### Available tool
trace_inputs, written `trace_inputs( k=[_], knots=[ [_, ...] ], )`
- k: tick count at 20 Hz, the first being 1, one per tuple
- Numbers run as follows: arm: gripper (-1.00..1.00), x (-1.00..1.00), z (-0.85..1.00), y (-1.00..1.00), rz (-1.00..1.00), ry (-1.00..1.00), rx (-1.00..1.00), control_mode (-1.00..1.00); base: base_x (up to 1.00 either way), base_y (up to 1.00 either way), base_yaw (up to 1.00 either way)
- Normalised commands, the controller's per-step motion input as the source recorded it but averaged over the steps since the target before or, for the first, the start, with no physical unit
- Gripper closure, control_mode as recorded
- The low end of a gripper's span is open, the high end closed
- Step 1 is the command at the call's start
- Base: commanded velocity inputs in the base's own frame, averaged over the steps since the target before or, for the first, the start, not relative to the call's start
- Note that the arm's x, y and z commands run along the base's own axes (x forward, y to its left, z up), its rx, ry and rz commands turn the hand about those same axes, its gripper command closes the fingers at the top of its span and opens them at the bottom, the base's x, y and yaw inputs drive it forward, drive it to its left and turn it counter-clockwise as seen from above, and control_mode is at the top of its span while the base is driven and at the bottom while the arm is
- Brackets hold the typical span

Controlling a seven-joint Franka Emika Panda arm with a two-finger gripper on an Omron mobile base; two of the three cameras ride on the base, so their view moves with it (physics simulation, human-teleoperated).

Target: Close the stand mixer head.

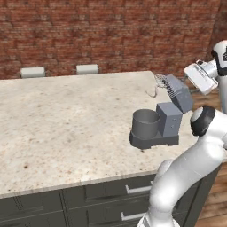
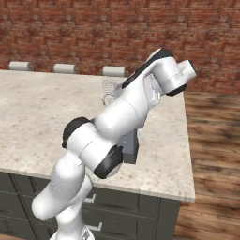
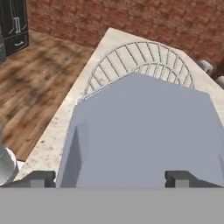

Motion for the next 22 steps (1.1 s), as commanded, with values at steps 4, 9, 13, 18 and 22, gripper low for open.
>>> trace_inputs(
  k=[4,9,13,18,22],
  knots=[
    [-1.00,0.18,-1.00,1.00,0.58,-0.06,-0.20,-1.00,0.00,0.00,0.00],
    [-1.00,0.02,-1.00,1.00,0.48,-0.16,-0.31,-1.00,0.00,0.00,0.00],
    [-1.00,-0.22,-0.20,0.99,0.19,-0.31,-0.36,-1.00,0.00,0.00,0.00],
    [-1.00,-0.66,0.21,0.42,0.01,-0.29,-0.25,-1.00,0.00,0.00,0.00],
    [-1.00,-0.62,0.11,0.01,-0.05,-0.24,-0.14,-1.00,0.00,0.00,0.00]
  ],
)
